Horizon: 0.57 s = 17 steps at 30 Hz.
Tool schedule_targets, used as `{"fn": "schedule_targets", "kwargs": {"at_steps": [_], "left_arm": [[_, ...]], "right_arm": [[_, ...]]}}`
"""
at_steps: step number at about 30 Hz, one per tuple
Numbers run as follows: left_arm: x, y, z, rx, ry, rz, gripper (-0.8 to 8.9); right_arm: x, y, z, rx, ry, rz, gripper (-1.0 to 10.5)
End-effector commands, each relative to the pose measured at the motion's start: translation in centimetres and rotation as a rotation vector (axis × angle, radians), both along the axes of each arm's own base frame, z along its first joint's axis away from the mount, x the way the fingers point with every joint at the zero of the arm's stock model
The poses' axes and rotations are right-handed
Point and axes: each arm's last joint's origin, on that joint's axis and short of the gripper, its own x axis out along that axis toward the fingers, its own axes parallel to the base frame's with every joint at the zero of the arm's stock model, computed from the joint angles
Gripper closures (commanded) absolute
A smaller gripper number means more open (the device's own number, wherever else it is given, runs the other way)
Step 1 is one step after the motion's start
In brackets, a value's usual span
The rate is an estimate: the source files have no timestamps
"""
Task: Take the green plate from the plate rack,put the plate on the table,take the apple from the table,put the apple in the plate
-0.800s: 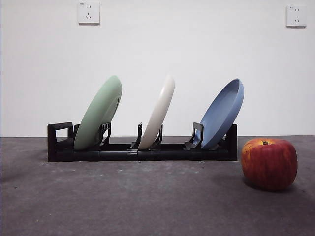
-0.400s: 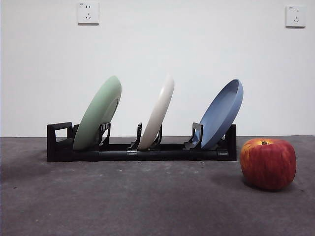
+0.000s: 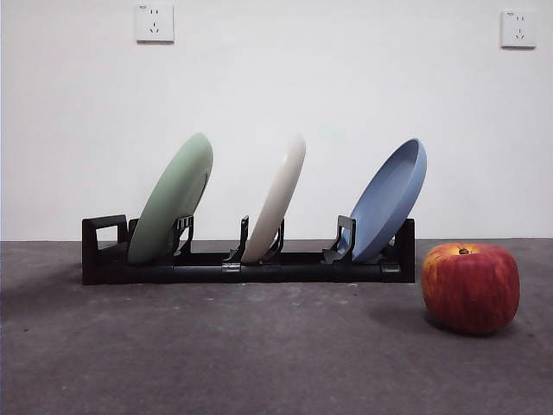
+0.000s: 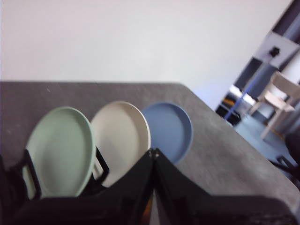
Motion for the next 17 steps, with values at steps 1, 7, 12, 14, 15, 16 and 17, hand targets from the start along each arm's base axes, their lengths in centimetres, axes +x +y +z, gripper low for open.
{"fn": "schedule_targets", "kwargs": {"at_steps": [1, 7, 12, 14, 15, 16, 17], "left_arm": [[1.0, -0.2, 1.0, 0.037, 0.027, -0.042, 8.18], [3.5, -1.0, 1.2, 0.090, 0.147, -0.096, 8.18], [5.6, -1.9, 0.2, 0.131, 0.206, -0.126, 6.50], [6.2, -2.2, -0.1, 0.138, 0.219, -0.127, 3.87], [6.5, -2.3, -0.3, 0.143, 0.223, -0.123, 2.92], [6.7, -2.4, -0.4, 0.144, 0.227, -0.124, 2.79], [7.0, -2.6, -0.6, 0.144, 0.235, -0.132, 2.79]], "right_arm": [[1.7, 0.5, 0.9, -0.067, 0.109, 0.032, 9.5], [5.7, 2.6, 1.1, -0.251, 0.339, 0.041, 9.4], [8.3, 4.3, 0.9, -0.348, 0.435, 0.017, 6.9], [9.0, 4.7, 0.9, -0.353, 0.442, 0.032, 4.0], [9.2, 5.0, 0.8, -0.358, 0.438, 0.039, 2.6], [9.4, 5.1, 0.8, -0.366, 0.431, 0.045, 1.8], [9.6, 5.3, 0.8, -0.372, 0.430, 0.053, 1.6]]}}
